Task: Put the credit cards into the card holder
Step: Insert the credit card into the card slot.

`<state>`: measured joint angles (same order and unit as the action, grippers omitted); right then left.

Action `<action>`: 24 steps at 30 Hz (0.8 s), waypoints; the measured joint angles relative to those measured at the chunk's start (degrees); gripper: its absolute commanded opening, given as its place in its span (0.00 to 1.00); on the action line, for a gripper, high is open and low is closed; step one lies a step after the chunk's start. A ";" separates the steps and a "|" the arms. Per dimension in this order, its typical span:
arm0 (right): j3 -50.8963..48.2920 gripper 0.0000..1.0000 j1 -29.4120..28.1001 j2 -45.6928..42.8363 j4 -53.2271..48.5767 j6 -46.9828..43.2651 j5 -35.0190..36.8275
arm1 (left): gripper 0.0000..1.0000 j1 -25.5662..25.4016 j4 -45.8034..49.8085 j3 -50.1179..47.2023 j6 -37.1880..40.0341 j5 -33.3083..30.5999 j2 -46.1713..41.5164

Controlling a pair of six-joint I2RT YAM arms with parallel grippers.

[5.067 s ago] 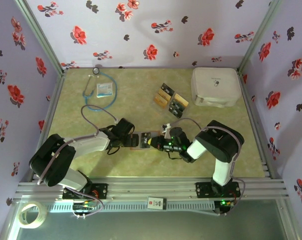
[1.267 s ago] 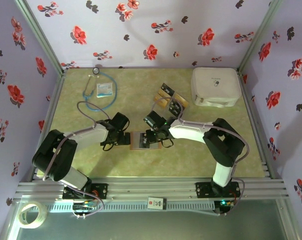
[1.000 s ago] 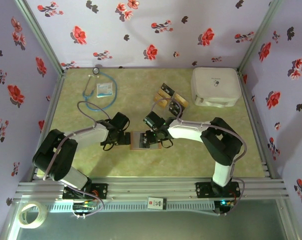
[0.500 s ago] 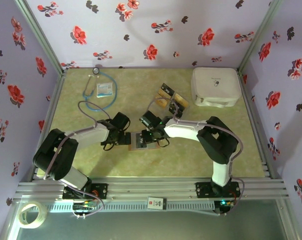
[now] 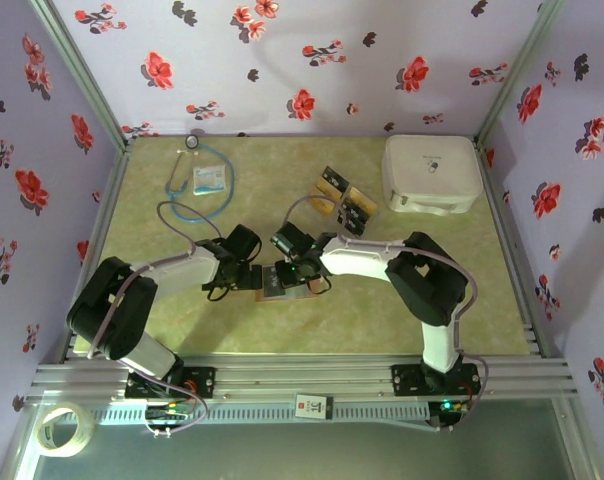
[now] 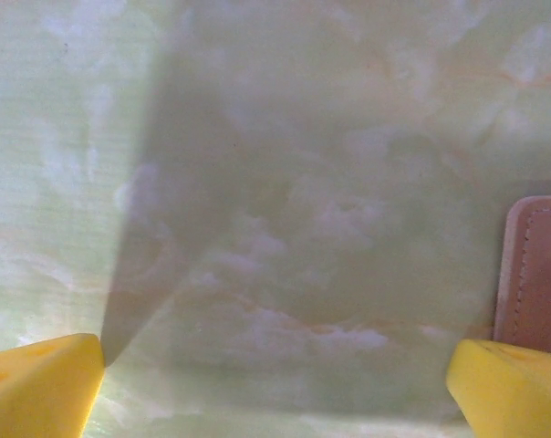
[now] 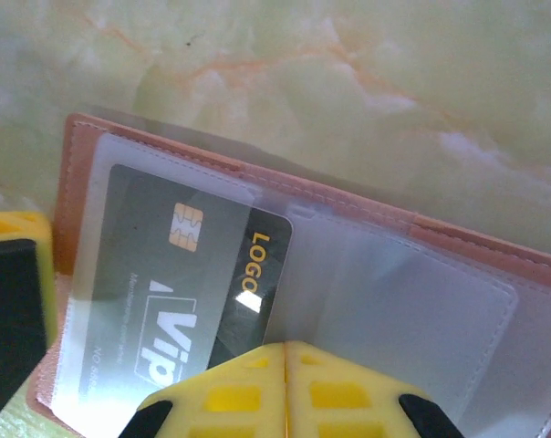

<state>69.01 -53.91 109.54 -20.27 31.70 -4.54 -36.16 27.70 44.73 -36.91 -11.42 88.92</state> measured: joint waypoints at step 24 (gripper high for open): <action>-10.60 0.08 2.67 -9.53 1.25 -0.02 1.36 | 1.00 0.07 -0.02 -0.81 0.02 0.70 -1.68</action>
<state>58.41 -51.24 100.01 -19.03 31.68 -3.18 -36.10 27.68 43.92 -36.88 -10.72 87.24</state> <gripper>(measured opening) 0.080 0.997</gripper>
